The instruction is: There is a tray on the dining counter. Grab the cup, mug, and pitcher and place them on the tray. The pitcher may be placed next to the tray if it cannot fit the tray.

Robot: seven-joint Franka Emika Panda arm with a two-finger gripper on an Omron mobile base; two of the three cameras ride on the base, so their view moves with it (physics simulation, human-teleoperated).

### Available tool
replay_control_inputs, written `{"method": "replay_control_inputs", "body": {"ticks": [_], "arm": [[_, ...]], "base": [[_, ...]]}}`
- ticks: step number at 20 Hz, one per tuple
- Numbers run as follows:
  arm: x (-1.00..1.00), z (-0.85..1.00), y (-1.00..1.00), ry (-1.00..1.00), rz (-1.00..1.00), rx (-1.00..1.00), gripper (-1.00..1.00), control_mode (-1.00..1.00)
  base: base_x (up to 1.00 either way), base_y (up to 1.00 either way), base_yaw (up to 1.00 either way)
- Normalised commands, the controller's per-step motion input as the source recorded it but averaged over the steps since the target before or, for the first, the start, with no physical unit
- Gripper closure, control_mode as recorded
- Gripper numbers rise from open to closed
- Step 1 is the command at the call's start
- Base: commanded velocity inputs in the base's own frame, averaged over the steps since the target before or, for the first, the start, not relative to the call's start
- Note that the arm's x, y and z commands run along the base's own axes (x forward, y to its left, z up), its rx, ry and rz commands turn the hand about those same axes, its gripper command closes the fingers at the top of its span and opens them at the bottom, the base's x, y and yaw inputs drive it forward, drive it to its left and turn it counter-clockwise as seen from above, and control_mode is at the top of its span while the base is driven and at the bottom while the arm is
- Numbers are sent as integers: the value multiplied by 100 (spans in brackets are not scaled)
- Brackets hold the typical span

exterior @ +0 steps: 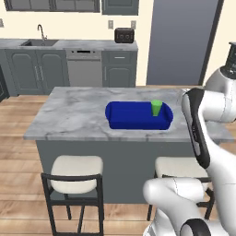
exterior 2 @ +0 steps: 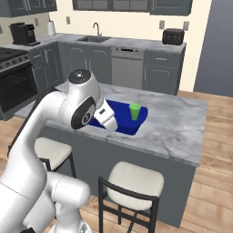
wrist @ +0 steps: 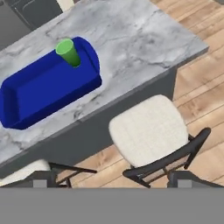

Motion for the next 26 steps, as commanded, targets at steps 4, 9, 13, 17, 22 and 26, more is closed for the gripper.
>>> {"method": "replay_control_inputs", "body": {"ticks": [4, 9, 13, 17, 22, 26], "arm": [[-16, 0, 0, -5, 23, -28, -100, -100], [-14, 0, 0, -2, 5, -11, -100, 100], [0, 0, 0, 0, 0, 0, -100, 100], [0, 0, 0, 0, 0, 0, -100, 100], [0, 0, 0, 0, 0, 0, -100, 100], [0, 0, 0, 0, 0, 0, -100, 100]], "base": [[0, 0, 0], [-22, -4, 3], [-97, -55, 1], [-100, -83, -1], [-29, -100, -3], [7, -100, -1]]}}
